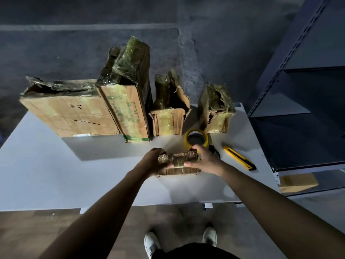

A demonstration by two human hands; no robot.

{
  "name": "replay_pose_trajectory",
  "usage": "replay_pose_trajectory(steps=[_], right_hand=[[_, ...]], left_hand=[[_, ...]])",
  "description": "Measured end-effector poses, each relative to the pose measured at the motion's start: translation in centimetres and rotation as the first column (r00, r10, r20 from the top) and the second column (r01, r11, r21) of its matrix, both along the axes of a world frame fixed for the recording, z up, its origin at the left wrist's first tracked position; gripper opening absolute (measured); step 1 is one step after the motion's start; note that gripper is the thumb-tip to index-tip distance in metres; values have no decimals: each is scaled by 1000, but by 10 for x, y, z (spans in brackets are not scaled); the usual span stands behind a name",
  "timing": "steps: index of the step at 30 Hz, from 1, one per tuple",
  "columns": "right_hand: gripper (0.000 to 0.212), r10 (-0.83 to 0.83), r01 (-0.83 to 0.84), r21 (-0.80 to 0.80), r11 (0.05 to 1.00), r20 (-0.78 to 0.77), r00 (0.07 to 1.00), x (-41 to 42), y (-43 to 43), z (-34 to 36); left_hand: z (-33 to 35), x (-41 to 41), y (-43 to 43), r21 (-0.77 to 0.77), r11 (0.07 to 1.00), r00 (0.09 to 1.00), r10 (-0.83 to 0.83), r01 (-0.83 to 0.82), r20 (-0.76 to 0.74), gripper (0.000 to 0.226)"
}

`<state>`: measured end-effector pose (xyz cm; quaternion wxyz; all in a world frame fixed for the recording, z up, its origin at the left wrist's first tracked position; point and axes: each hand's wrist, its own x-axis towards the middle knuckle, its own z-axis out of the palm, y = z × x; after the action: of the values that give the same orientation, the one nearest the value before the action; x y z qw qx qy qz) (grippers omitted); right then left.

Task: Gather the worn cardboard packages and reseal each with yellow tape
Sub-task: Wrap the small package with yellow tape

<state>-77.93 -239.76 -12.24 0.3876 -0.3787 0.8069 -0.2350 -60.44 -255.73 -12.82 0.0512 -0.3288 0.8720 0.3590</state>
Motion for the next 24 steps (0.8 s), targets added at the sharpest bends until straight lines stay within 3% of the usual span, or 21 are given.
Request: replay_pose_trajectory(steps=[4,6,13,20,22,24], right_hand=[[92,21,-22,57,998,21,1000,2,-2,-2],[86,33,-33,42,999,6,999,4,-6,-1],[77,-2,1,-30,1000,-36,999,6,-11,-8],[45,-42,-6,-216,976,-218,975,12,-18,-13],[42,-42,-18,-232,973,-250,967,12,-20,-14],[44,-79,36,-223,974,-188,979,12,-22,-13]], left_hand=[[3,-9,-5,-8,988,983,-156,157,93,47],[0,-13,-4,-52,982,979,-177,183,95,44],[-20,-19,2,-221,974,999,-50,52,15,22],[-22,-24,6,-285,957,998,61,-59,-1,19],[-18,-23,5,-277,958,997,82,-76,11,21],[-15,-22,-2,-171,979,994,110,-107,9,22]])
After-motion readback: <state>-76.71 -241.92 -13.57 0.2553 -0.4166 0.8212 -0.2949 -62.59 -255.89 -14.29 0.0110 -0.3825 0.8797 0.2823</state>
